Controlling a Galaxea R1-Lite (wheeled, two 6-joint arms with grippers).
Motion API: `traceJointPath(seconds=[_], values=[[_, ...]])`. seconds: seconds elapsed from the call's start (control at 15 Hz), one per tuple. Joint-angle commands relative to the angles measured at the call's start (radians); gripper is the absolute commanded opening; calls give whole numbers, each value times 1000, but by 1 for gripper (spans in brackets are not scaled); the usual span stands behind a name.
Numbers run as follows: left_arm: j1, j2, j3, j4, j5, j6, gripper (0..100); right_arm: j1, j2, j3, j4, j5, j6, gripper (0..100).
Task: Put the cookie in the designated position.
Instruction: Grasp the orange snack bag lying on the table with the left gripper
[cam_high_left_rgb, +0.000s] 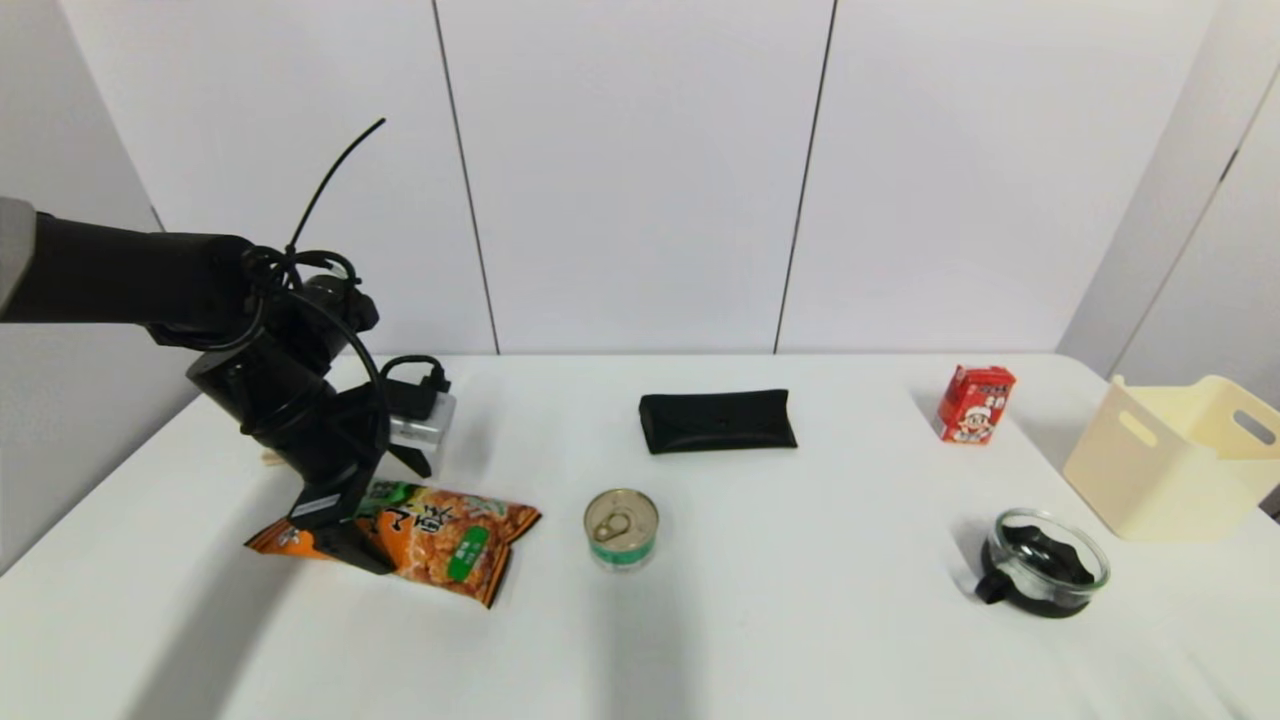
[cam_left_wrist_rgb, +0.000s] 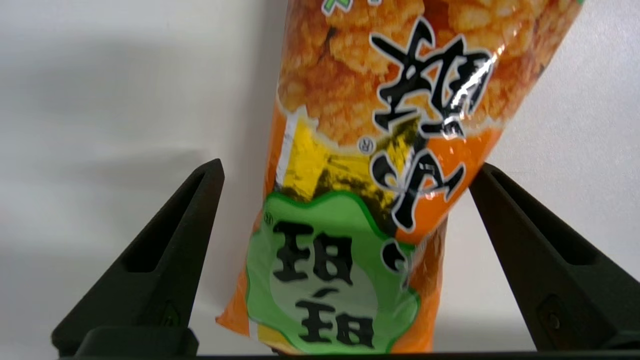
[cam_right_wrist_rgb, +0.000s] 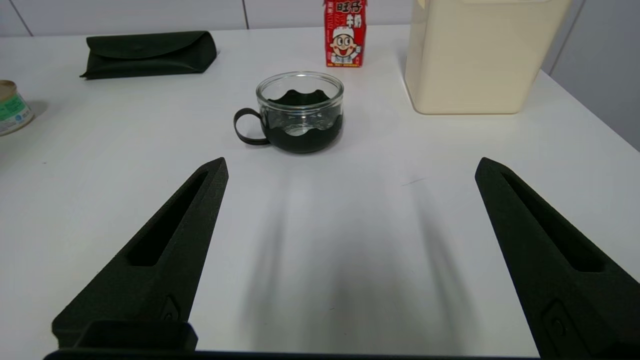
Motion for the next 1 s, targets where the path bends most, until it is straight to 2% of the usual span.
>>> traceJointPath(seconds=[0.07,0.13,0.8,1.0], values=[[-5,16,-5,6,-2,8,100,0,0,2,0,0,0,100],[-7,18,-5,6,-2,9,0,0,0,2,0,0,0,100],[-7,12,3,5,-2,8,0,0,0,2,0,0,0,100],[-5,-31,3,2,-48,-32,0,0,0,2,0,0,0,100]])
